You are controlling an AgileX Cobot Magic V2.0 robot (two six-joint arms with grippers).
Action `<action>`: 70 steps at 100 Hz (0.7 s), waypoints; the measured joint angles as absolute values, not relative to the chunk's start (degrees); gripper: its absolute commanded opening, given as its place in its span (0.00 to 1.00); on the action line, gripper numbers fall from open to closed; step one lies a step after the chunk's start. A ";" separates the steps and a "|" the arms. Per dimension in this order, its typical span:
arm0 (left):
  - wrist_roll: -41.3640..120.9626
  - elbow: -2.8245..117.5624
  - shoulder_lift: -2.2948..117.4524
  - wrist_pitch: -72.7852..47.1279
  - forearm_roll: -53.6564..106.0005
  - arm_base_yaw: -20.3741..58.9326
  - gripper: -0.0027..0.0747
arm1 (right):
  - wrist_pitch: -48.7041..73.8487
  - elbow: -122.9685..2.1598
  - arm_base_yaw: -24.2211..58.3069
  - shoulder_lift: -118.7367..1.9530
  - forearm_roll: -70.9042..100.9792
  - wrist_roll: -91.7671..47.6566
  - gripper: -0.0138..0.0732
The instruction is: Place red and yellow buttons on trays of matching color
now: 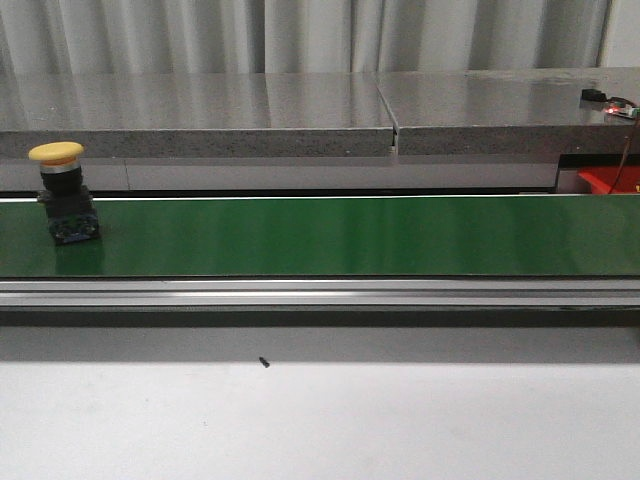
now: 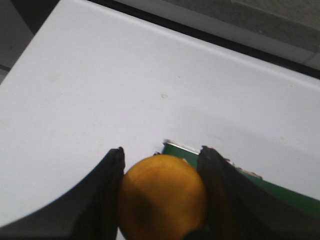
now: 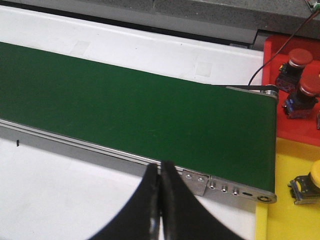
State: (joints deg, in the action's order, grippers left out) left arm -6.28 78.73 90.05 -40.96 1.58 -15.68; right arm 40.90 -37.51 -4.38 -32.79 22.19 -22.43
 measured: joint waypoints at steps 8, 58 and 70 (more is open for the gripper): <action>-6.07 75.87 87.85 -40.96 1.58 -13.99 0.02 | 40.90 -37.51 -4.38 -32.79 22.19 -22.43 0.03; -5.88 66.56 86.76 -35.27 2.85 -11.45 0.02 | 40.90 -37.51 -4.38 -32.79 22.19 -22.43 0.03; -5.36 65.60 86.88 -34.31 2.85 -11.45 0.02 | 40.90 -37.51 -4.38 -32.79 22.19 -22.43 0.03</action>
